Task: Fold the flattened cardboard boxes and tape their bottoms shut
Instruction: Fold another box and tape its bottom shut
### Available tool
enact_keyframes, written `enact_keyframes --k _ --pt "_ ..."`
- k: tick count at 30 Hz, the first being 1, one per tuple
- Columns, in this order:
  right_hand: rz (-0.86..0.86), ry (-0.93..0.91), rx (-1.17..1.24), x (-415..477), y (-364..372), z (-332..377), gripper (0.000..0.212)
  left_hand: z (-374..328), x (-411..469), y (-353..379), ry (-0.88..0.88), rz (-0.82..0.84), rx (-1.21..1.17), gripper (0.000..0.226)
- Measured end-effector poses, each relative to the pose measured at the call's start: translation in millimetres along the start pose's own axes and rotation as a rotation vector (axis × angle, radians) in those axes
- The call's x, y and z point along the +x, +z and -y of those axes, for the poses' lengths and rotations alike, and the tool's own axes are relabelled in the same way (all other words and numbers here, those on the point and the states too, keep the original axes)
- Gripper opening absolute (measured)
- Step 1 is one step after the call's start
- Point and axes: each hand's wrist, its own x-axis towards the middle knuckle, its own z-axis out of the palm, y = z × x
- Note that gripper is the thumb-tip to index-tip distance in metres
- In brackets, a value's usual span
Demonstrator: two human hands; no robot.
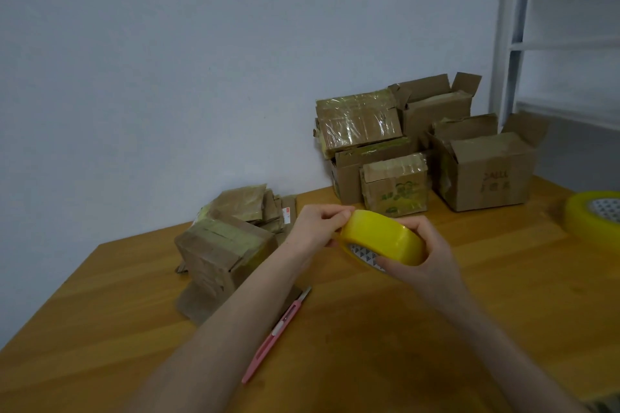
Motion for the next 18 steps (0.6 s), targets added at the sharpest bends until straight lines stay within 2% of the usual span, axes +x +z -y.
enact_keyframes --k 4,10,13,18 --pt "0.003 -0.016 -0.010 1.5 2.5 0.1 0.055 7.4 -1.6 0.9 0.069 -0.089 -0.036 0.018" --pt "0.016 0.000 -0.002 0.5 5.2 2.9 0.059 8.6 1.3 -2.8 0.039 -0.158 -0.069 0.005" --pt "0.004 -0.008 -0.001 0.4 6.8 2.4 0.057 7.3 4.2 -1.7 0.081 -0.152 0.057 0.009" --pt "0.015 -0.040 -0.028 -0.3 8.2 3.2 0.054 6.5 10.2 -0.5 0.132 -0.050 0.413 0.017"
